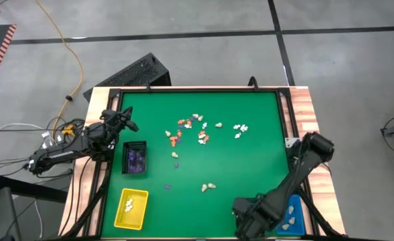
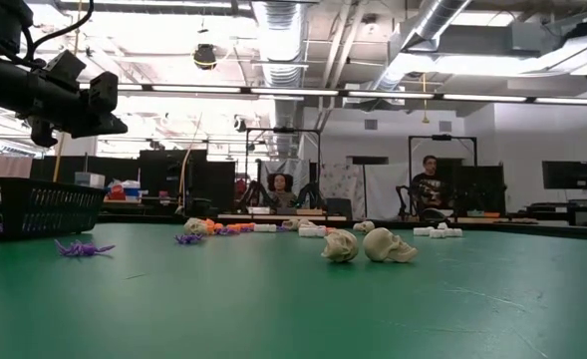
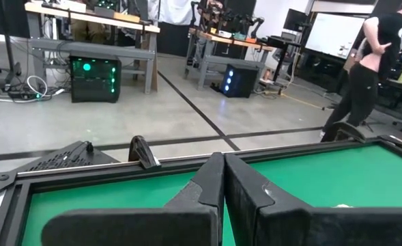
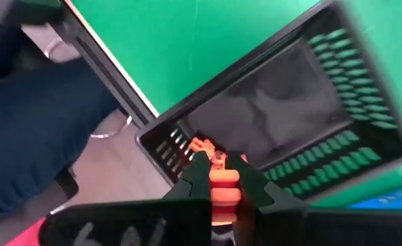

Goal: Sort Halloween decoration
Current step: Put the orange skeleton toy into the bottom black basket, then put the white skull toy into the blue basket

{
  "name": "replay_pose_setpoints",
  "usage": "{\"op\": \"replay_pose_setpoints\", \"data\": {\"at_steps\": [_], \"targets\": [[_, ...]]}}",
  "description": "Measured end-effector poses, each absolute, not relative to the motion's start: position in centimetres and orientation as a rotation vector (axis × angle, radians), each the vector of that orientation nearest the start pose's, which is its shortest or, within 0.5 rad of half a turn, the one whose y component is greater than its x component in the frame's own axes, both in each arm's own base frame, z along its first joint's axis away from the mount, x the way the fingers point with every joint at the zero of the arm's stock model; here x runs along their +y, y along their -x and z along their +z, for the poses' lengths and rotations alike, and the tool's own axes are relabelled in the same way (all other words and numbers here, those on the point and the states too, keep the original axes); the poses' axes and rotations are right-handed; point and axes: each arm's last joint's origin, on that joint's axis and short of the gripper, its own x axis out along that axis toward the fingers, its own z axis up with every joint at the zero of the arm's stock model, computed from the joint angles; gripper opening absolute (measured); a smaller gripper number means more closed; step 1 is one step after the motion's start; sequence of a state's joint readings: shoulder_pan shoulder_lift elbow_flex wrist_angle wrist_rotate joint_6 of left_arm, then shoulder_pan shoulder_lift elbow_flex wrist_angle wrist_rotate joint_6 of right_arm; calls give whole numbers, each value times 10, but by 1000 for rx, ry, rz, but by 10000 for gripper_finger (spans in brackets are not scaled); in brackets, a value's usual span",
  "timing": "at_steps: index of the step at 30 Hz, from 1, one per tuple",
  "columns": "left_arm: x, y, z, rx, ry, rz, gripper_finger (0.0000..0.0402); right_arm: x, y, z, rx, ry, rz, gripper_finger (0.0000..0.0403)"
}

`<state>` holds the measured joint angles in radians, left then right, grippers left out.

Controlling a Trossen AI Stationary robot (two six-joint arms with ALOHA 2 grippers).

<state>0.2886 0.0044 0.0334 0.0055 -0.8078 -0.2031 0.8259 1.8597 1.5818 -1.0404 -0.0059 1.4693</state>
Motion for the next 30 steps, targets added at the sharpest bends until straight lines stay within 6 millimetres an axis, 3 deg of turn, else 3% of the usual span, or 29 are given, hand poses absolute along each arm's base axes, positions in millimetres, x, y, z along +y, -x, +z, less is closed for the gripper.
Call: {"op": "replay_pose_setpoints", "data": {"at_steps": [4,8,14,20,23,30], "targets": [[45,-77,175,-146,192,1089,0,285,-256,233,1429,-654,-318,34],[45,-77,175,-147,192,1089,0,291,-251,221,1457,-612,-359,69],[45,-77,175,-147,193,1089,0,286,-242,221,1481,-556,-444,135],[45,-77,175,-146,190,1089,0,280,-246,224,1463,-523,-447,190],[45,-77,175,-143,182,1089,0,264,-253,237,1380,-401,-432,205],[45,-77,175,-142,179,1089,0,194,-281,281,1087,-134,-471,204]]}}
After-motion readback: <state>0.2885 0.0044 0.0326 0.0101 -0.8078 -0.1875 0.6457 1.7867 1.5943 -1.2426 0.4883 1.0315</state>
